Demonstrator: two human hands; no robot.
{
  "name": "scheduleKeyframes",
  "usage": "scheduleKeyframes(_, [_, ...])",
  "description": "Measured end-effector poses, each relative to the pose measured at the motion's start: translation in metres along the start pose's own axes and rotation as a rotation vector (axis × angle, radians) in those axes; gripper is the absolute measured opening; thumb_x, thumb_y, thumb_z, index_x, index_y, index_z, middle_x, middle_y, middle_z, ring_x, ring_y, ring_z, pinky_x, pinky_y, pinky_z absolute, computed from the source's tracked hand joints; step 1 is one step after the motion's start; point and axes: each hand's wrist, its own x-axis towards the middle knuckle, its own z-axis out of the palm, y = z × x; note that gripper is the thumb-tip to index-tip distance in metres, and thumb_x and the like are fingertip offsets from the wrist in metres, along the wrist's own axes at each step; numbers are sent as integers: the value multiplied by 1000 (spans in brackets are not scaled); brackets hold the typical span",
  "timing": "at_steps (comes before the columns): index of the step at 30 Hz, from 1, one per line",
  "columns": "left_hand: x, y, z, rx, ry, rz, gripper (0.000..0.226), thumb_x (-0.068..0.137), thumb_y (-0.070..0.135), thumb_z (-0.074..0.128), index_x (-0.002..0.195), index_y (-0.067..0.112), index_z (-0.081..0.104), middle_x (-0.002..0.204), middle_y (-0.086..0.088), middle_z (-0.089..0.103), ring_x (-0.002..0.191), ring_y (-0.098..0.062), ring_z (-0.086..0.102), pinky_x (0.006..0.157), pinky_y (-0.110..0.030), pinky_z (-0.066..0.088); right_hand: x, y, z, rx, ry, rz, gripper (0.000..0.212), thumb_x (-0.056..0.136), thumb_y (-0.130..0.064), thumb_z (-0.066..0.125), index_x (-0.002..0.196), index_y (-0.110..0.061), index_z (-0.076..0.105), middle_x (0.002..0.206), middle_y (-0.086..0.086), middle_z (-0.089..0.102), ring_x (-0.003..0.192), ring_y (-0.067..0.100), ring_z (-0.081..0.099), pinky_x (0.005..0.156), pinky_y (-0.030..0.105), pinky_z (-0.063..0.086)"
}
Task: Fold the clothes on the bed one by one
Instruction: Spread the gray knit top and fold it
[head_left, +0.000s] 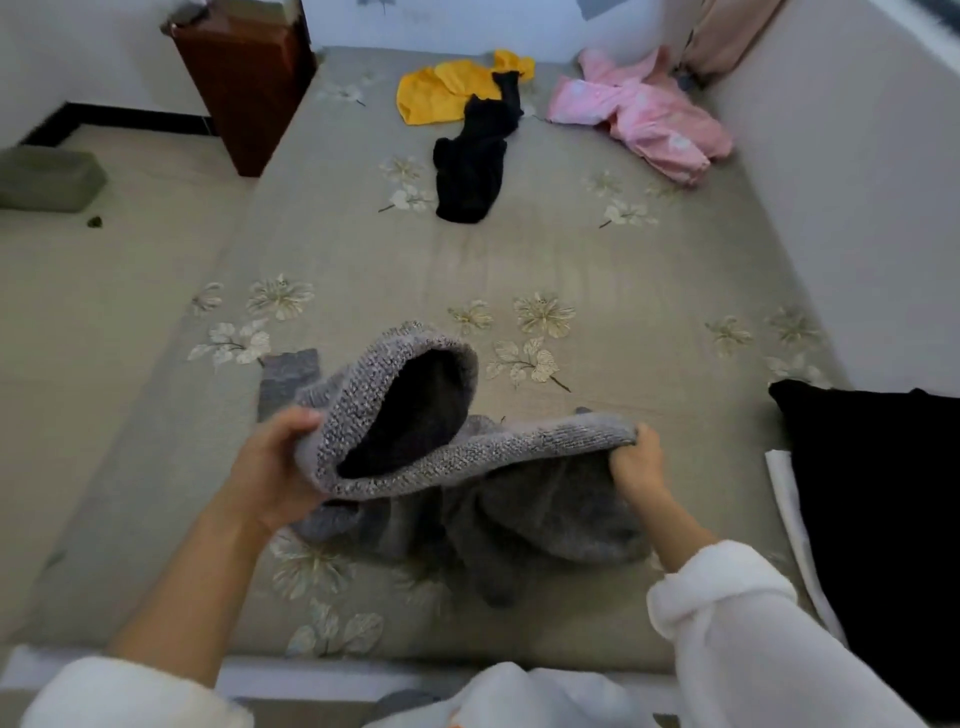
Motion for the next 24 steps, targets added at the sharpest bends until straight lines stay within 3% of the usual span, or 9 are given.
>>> scheduleKeyframes(3, [3,-34,-10,773,-105,-275,30,60,-3,68,86,12,72,87,-12,69,77,-22,67,67,-29,53,12,-5,-29,202,211,62,11,90,-1,45,90,-12,50,87,8,55,87,22,50,73,35,40])
scheduleKeyframes(7, [21,-114,-27,2016,-417,-586,76,78,20,68,146,15,34,159,-3,6,145,-29,5,116,-46,19,11,-1,-45,299,185,97,10,88,5,42,95,3,49,82,8,52,83,21,47,69,38,41])
scheduleKeyframes(10, [35,-140,-39,1874,-428,-668,69,83,32,63,145,14,37,159,-6,14,143,-28,21,113,-46,27,-4,0,-48,482,101,127,19,92,7,40,94,-9,50,88,8,55,79,18,51,60,29,47])
scheduleKeyframes(12, [46,-139,-41,1696,-212,-554,36,87,27,56,117,6,61,120,-10,60,103,-21,57,86,-32,45,-14,-1,-52,542,56,141,20,95,3,39,104,-12,50,91,7,57,76,15,54,53,22,51])
scheduleKeyframes(14, [58,-135,-41,1465,74,-407,20,93,22,49,82,7,58,78,-6,57,69,-19,51,67,-30,37,-20,-3,-55,534,9,123,19,98,-3,39,104,-15,53,93,5,60,78,15,57,54,22,50])
scheduleKeyframes(17, [80,-136,-40,1051,376,-353,33,96,34,51,113,6,56,108,-12,56,99,-27,57,83,-34,39,-30,-11,-61,482,-71,62,30,98,-5,38,90,-22,62,85,1,66,77,16,57,61,27,46])
scheduleKeyframes(19, [91,-139,-37,732,497,-402,76,92,45,57,149,8,24,149,-10,35,133,-31,39,104,-40,35,-37,-15,-66,470,-139,41,37,96,-2,37,87,-22,66,78,-5,69,70,12,56,62,26,44])
scheduleKeyframes(21, [99,-144,-32,437,598,-449,90,88,45,63,153,12,12,153,-10,31,133,-34,39,102,-46,40,-44,-17,-72,478,-207,24,36,95,-2,39,88,-21,70,79,-4,71,72,14,57,63,28,44])
scheduleKeyframes(24, [111,-148,-29,90,571,-518,58,91,34,63,138,6,45,130,-17,57,113,-35,57,86,-46,50,-50,-14,-83,548,-329,-1,31,95,-9,42,94,-17,72,90,2,73,79,15,64,63,24,51])
